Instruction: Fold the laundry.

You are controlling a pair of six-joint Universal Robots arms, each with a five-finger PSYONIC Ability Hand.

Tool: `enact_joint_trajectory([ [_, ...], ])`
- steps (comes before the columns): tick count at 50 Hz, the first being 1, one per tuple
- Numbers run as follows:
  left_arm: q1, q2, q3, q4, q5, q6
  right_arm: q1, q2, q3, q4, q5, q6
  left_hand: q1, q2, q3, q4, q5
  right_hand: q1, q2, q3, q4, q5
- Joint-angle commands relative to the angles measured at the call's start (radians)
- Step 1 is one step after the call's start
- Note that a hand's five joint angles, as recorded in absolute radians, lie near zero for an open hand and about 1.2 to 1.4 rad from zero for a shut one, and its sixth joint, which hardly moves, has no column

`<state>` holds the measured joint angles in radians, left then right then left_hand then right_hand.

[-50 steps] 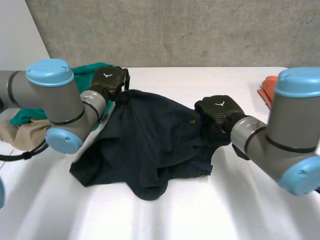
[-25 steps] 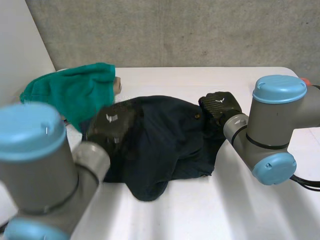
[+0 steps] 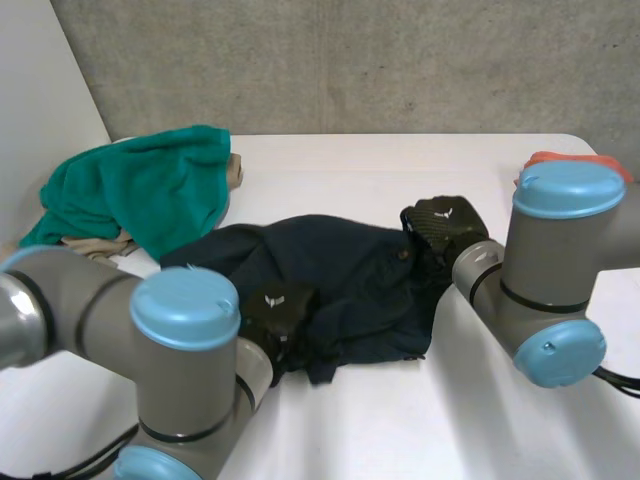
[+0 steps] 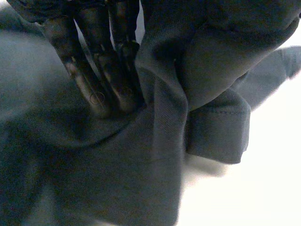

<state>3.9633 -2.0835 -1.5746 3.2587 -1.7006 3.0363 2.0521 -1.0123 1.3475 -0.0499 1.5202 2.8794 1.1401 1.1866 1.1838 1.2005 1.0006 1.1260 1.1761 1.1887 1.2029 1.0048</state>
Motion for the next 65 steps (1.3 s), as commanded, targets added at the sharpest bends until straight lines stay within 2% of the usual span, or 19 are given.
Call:
enact_joint_trajectory([
  [1, 0.102, 0.299, 0.033, -0.01, -0.002, 0.012, -0.001, -0.172, -0.002, 0.125, -0.032, -0.266, 0.256, 0.21, 0.212, 0.196, 0.221, 0.27, 0.22, 0.208, 0.193, 0.217],
  [4, 0.172, 0.408, 0.068, -0.043, 0.002, 0.054, -0.003, -0.222, -0.018, 0.202, -0.043, -0.366, 0.256, 0.21, 0.212, 0.196, 0.221, 0.27, 0.22, 0.208, 0.193, 0.217],
  [8, 0.197, 0.513, 0.128, -0.126, 0.007, 0.128, 0.003, -0.319, -0.083, 0.314, -0.048, -0.479, 0.256, 0.21, 0.212, 0.196, 0.221, 0.27, 0.22, 0.208, 0.193, 0.217],
  [19, 0.2, 0.717, 0.379, -0.297, 0.041, 0.15, -0.009, -0.58, -0.306, 0.525, -0.064, -0.471, 0.256, 0.21, 0.212, 0.196, 0.221, 0.27, 0.22, 0.208, 0.193, 0.217],
  [28, 0.215, 0.734, 0.51, -0.295, 0.078, 0.148, -0.038, -0.605, -0.357, 0.536, -0.066, -0.407, 0.256, 0.21, 0.212, 0.196, 0.221, 0.27, 0.22, 0.208, 0.193, 0.217],
  [31, 0.218, 0.671, 0.504, -0.295, 0.081, 0.148, -0.07, -0.539, -0.363, 0.538, -0.069, -0.37, 0.256, 0.21, 0.212, 0.196, 0.221, 0.27, 0.22, 0.208, 0.193, 0.217],
  [38, 0.227, 0.41, 0.511, -0.272, 0.087, 0.154, -0.112, -0.326, -0.39, 0.527, -0.075, -0.322, 0.256, 0.21, 0.212, 0.196, 0.221, 0.27, 0.22, 0.208, 0.193, 0.217],
  [42, 0.24, 0.246, 0.538, -0.179, 0.101, 0.17, -0.118, -0.169, -0.432, 0.483, -0.068, -0.284, 0.256, 0.21, 0.212, 0.196, 0.221, 0.27, 0.22, 0.208, 0.193, 0.217],
  [43, 0.247, 0.187, 0.556, -0.116, 0.113, 0.185, -0.118, -0.139, -0.438, 0.463, -0.065, -0.278, 0.256, 0.21, 0.212, 0.196, 0.221, 0.27, 0.22, 0.208, 0.193, 0.217],
  [46, 0.254, 0.096, 0.588, -0.002, 0.13, 0.211, -0.118, -0.027, -0.455, 0.336, -0.042, -0.249, 0.256, 0.21, 0.212, 0.196, 0.221, 0.27, 0.22, 0.208, 0.193, 0.217],
  [48, 0.255, 0.005, 0.626, 0.122, 0.147, 0.248, -0.112, 0.023, -0.455, 0.251, -0.012, -0.235, 0.256, 0.21, 0.212, 0.196, 0.221, 0.27, 0.22, 0.208, 0.193, 0.217],
  [51, 0.257, -0.117, 0.705, 0.265, 0.151, 0.311, -0.098, 0.118, -0.435, -0.01, 0.079, -0.221, 0.256, 0.21, 0.212, 0.196, 0.221, 0.27, 0.22, 0.208, 0.193, 0.217],
  [53, 0.257, -0.218, 0.778, 0.32, 0.156, 0.364, -0.096, 0.156, -0.43, -0.106, 0.11, -0.227, 0.256, 0.21, 0.212, 0.196, 0.221, 0.27, 0.22, 0.208, 0.193, 0.217],
  [54, 0.257, -0.248, 0.803, 0.325, 0.156, 0.38, -0.093, 0.178, -0.429, -0.143, 0.116, -0.229, 0.114, 0.068, 0.07, 0.054, 0.079, 0.27, 0.22, 0.208, 0.193, 0.217],
  [55, 0.255, -0.274, 0.826, 0.325, 0.157, 0.394, -0.093, 0.219, -0.427, -0.201, 0.126, -0.242, -0.16, -0.207, -0.204, -0.221, -0.195, -0.261, -0.311, -0.323, -0.337, -0.314],
  [56, 0.255, -0.299, 0.849, 0.323, 0.159, 0.406, -0.093, 0.24, -0.43, -0.224, 0.132, -0.253, -0.503, -0.55, -0.547, -0.564, -0.538, -0.664, -0.714, -0.727, -0.741, -0.717],
  [57, 0.254, -0.34, 0.888, 0.323, 0.162, 0.424, -0.093, 0.257, -0.433, -0.244, 0.138, -0.267, -0.966, -1.012, -1.009, -1.026, -1.001, -0.951, -1.002, -1.014, -1.028, -1.005],
  [59, 0.255, -0.368, 0.919, 0.323, 0.165, 0.426, -0.093, 0.277, -0.438, -0.286, 0.152, -0.301, -0.966, -1.012, -1.009, -1.026, -1.001, -0.951, -1.002, -1.014, -1.028, -1.005],
  [65, 0.251, -0.372, 0.912, 0.322, 0.147, 0.426, -0.09, 0.216, -0.429, -0.297, 0.172, -0.313, -0.966, -1.012, -1.009, -1.026, -1.001, -0.951, -1.002, -1.014, -1.028, -1.005],
])
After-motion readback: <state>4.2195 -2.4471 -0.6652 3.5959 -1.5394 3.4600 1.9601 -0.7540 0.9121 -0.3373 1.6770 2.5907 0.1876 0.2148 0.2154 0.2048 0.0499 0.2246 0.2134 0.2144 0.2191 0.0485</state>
